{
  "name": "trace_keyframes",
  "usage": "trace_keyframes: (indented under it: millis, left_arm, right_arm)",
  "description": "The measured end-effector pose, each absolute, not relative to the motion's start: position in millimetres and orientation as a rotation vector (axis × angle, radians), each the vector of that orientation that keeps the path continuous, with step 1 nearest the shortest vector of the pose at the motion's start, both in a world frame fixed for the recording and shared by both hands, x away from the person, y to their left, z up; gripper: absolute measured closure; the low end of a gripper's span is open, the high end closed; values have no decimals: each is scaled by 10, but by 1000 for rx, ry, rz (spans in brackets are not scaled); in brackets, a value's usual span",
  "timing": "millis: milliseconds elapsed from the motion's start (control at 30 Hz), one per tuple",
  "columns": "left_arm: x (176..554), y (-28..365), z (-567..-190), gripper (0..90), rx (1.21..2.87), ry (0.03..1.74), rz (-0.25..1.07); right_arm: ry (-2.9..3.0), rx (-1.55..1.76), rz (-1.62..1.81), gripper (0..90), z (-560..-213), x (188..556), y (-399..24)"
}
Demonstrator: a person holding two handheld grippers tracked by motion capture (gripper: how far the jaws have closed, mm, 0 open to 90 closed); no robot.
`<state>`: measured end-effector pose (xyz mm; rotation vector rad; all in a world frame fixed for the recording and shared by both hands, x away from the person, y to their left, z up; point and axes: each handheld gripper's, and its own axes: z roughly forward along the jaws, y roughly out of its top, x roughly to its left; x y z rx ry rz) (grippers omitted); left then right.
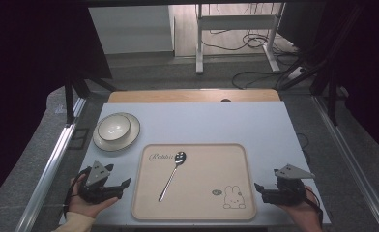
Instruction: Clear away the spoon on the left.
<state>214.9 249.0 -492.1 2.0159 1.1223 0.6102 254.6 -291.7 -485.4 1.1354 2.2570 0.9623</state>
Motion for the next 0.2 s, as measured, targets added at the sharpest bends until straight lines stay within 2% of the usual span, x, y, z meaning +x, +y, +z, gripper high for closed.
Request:
trace_keyframes:
  millis: [200]
  left_arm:
    - [2166, 2473, -4920, 213, 2024, 1113, 614]
  right_arm:
    - [2249, 1134, 971, 138, -4848, 2539, -2930]
